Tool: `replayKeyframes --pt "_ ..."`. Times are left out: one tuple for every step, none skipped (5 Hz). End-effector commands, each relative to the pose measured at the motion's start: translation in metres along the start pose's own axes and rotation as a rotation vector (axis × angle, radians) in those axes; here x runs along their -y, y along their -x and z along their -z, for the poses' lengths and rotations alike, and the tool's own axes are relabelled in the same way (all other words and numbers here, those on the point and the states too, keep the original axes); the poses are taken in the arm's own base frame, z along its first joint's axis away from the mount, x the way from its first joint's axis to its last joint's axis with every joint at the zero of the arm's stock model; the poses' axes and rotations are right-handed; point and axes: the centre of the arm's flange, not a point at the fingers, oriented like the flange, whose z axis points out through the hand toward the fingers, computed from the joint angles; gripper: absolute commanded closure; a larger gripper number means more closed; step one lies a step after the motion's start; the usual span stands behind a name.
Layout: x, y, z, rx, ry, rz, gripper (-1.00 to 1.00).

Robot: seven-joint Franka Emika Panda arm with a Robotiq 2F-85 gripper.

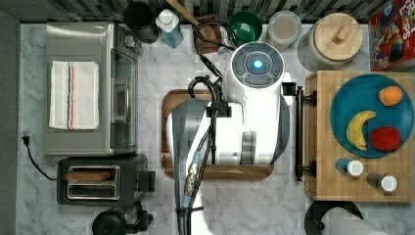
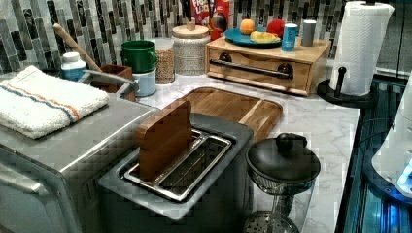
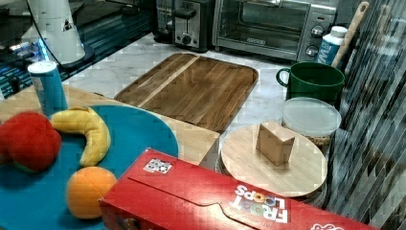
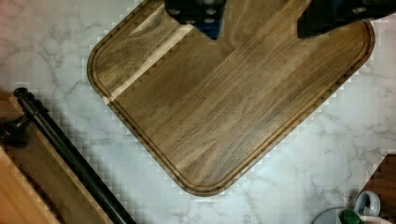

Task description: Open the drawer.

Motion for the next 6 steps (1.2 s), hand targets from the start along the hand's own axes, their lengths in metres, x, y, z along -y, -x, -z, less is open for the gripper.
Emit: replayKeyframes --pt "0.001 0.000 -0.002 0.002 0.002 0.004 -1.00" --pt "0.001 0.000 -0.002 0.002 0.002 0.004 -1.00" --pt "0.001 0.000 -0.002 0.002 0.002 0.004 -1.00" --pt "-0.002 -0.005 -0.004 -0.001 0.008 0.053 -1.00" --pt "-0.015 -0.015 -0.007 -0.040 0.025 0.213 -1.00" --pt "-0.026 -0.022 -0.019 -0.084 0.061 0.350 -1.00"
